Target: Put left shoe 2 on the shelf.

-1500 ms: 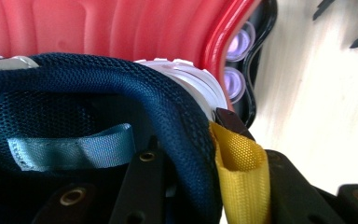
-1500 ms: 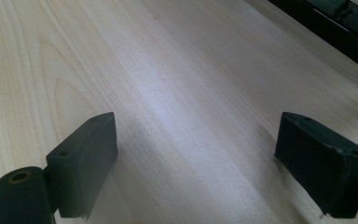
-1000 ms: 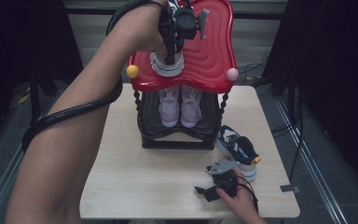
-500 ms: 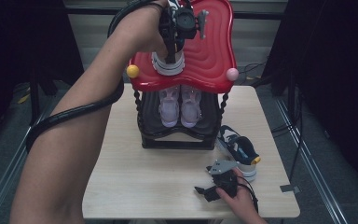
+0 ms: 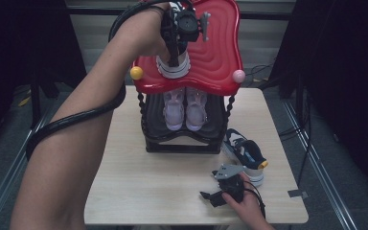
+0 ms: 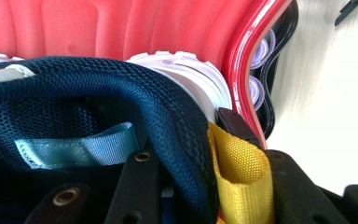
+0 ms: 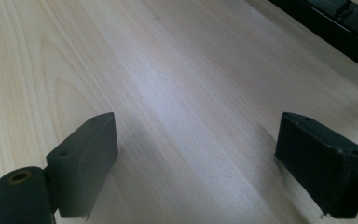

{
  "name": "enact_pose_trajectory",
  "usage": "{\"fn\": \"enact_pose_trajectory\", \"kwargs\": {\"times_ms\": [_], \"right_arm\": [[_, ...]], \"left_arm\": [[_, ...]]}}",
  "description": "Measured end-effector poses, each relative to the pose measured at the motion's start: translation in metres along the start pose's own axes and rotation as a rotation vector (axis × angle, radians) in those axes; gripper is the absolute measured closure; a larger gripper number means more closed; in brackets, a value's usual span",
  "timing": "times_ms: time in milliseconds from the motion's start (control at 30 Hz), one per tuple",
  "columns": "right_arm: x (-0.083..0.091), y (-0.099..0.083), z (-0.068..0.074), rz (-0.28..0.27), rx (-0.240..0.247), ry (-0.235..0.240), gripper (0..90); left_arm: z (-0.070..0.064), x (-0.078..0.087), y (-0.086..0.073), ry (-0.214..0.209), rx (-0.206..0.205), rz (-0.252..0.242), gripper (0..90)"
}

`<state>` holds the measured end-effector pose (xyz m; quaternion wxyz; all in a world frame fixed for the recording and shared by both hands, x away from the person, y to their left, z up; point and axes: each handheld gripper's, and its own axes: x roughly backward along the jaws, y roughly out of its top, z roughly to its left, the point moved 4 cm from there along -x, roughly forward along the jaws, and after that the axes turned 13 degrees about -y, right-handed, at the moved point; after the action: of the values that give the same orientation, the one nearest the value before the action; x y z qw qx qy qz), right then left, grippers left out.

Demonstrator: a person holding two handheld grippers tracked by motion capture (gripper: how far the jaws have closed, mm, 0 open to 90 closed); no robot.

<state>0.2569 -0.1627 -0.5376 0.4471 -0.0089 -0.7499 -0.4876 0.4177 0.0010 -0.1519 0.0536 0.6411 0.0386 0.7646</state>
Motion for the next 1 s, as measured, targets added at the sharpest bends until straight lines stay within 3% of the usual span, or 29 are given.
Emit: {"fn": "enact_pose_trajectory", "kwargs": {"times_ms": [100,467,1000], "right_arm": [[-0.0001,0.0,0.0001,-0.002,-0.001,0.002,12.2],[0.0,0.0,0.0,0.0,0.0,0.0,12.2],[0.0,0.0,0.0,0.0,0.0,0.0,12.2]], "left_arm": [[0.0002,0.0,-0.0009,-0.002,0.004,-0.01,69.8],[0.0004,0.0015,-0.0011,0.003,-0.029,0.027,69.0],[0.0,0.0039,-0.0037,0.026,-0.023,0.03,65.1]]}}
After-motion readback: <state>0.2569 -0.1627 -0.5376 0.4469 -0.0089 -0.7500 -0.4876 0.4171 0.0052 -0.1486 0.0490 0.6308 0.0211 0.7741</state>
